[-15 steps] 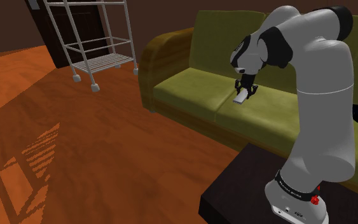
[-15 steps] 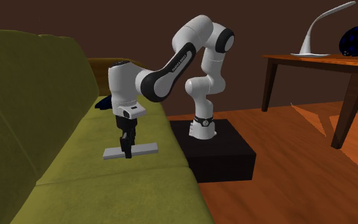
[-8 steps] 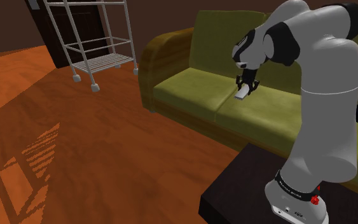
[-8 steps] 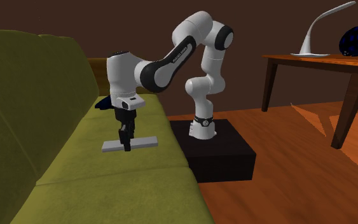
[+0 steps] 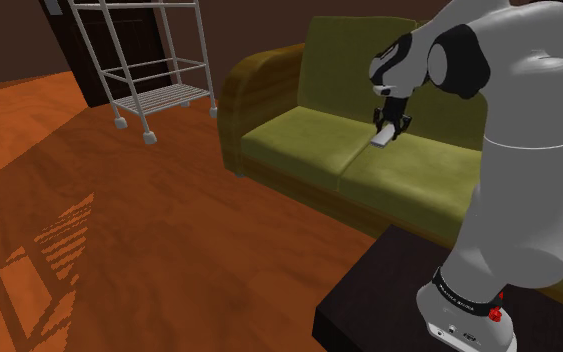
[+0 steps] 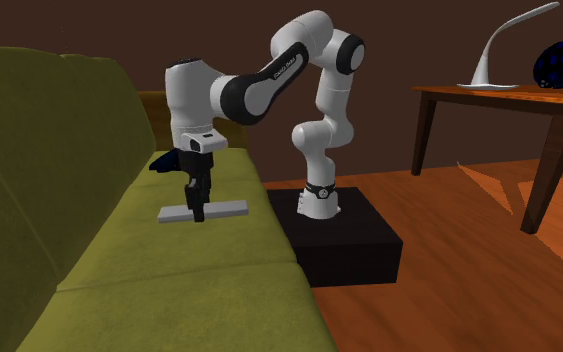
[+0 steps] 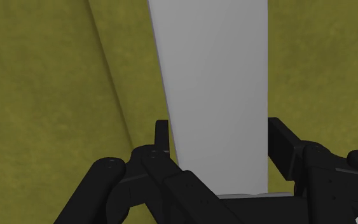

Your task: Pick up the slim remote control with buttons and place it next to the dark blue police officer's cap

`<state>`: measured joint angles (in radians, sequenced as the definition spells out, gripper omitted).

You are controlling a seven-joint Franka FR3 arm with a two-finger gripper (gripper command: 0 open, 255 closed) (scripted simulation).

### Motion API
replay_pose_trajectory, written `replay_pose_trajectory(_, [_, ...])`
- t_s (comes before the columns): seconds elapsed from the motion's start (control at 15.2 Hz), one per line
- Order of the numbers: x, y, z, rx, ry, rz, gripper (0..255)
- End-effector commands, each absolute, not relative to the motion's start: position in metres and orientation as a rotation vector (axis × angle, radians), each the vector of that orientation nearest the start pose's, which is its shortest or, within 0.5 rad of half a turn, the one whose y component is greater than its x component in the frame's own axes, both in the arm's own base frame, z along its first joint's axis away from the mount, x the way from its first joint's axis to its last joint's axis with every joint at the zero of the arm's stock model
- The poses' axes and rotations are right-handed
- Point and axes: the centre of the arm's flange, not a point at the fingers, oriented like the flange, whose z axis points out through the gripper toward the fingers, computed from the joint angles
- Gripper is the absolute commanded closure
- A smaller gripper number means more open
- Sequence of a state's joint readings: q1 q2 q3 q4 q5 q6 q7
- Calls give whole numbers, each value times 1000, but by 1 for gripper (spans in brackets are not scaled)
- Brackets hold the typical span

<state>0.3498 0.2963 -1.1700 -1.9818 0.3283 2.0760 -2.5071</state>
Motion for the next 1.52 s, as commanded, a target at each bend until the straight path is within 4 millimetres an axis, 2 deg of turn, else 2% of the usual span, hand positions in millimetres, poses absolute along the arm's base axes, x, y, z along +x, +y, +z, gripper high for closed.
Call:
replay_pose_trajectory(0.0, [428, -392, 410, -2255, -2186, -21, 255])
replay_pose_trajectory(1.12, [428, -392, 498, -2255, -2186, -21, 255])
replay_pose_trajectory(1.45, [363, -398, 498, -2255, -2186, -21, 255])
